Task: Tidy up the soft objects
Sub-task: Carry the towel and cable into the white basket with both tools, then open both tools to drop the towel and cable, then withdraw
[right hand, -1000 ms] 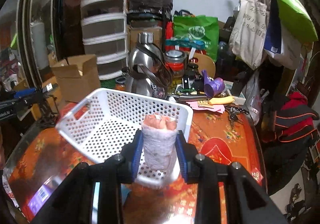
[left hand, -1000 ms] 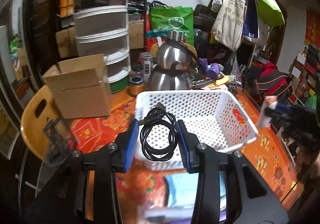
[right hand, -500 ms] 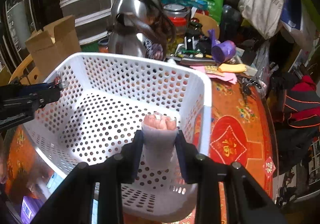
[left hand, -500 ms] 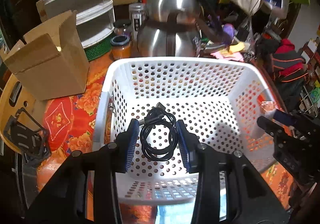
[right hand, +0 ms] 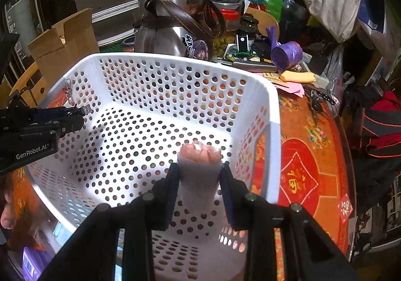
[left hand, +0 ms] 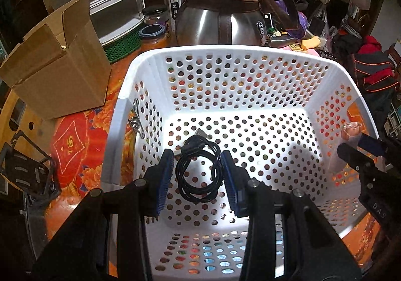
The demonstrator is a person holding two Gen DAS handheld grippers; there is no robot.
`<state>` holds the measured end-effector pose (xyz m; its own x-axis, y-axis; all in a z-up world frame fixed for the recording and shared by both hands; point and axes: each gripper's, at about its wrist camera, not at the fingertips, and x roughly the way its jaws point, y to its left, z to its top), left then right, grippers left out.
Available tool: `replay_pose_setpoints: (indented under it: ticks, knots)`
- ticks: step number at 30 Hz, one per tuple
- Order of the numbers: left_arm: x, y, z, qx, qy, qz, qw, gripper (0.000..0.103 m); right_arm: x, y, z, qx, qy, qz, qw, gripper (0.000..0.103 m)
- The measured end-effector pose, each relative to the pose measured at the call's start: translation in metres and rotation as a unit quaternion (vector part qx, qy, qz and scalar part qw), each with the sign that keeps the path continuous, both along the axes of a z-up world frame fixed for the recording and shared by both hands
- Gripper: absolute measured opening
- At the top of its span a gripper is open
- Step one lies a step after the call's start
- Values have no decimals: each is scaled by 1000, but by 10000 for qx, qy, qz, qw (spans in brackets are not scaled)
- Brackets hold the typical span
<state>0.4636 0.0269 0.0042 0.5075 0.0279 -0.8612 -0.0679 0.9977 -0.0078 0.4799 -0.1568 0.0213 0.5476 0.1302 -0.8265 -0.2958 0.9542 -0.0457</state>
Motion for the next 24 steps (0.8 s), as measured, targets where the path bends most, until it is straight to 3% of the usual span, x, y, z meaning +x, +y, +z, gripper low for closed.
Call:
replay_pose_setpoints:
  ticks: [3, 5, 7, 15, 20, 24]
  knots:
    - [-1, 3, -1, -106, -12, -22, 9999, 43, -4, -1, 4, -27, -170, -66, 9998, 38]
    - [-4, 5, 0, -163, -63, 2, 9998, 56, -8, -3, 11, -14, -314, -95, 9995, 63]
    - [-8, 7, 3, -132, -174, 3, 9998, 69, -14, -7, 19, 118, -466, -59, 9988, 75]
    - [-43, 2, 34, 24, -586, -143, 9982, 70, -65, -28, 65, 386, -997, -132, 9942, 77]
    - [-106, 7, 76, 115, -1022, -176, 9945, 72, -144, -46, 94, 384, -1449, -71, 9887, 81]
    - [-174, 14, 105, 92, -1346, -225, 9906, 82, -218, -59, 102, 292, -1810, 47, 9830, 88]
